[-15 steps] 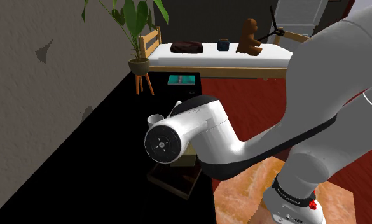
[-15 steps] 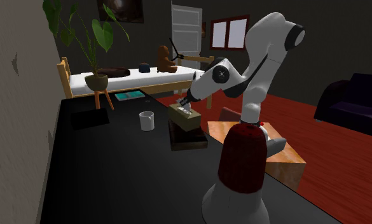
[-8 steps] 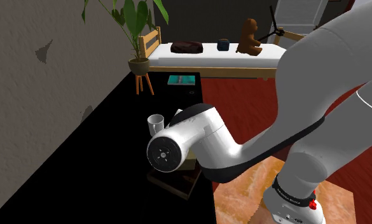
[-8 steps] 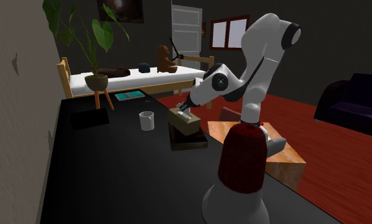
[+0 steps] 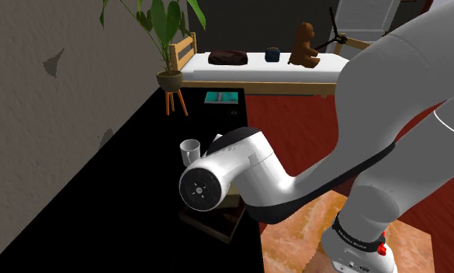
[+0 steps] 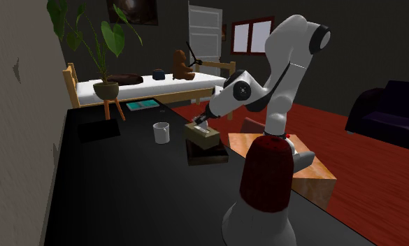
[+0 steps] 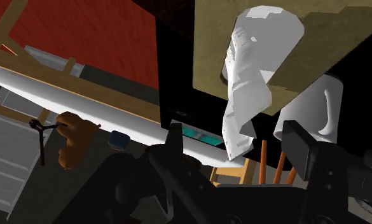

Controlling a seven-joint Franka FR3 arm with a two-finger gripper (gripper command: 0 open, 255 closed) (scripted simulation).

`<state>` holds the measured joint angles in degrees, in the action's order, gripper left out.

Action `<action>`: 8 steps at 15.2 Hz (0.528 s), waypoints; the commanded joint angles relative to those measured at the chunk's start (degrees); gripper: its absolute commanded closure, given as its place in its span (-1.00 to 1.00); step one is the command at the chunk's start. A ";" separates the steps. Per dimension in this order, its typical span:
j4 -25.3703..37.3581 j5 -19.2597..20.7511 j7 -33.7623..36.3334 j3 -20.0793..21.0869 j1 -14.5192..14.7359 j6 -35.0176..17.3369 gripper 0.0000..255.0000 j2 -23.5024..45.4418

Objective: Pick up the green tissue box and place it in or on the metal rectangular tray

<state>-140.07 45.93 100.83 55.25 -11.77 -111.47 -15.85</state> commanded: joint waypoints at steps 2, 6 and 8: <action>-0.01 -0.04 0.00 0.03 0.02 0.01 -1.00 0.03; 1.80 -2.86 -1.31 0.89 1.75 2.85 -1.00 -1.16; 3.82 -4.96 -2.19 1.90 3.01 5.69 -1.00 -1.78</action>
<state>-136.77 42.61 99.78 57.32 -9.84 -106.88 -16.33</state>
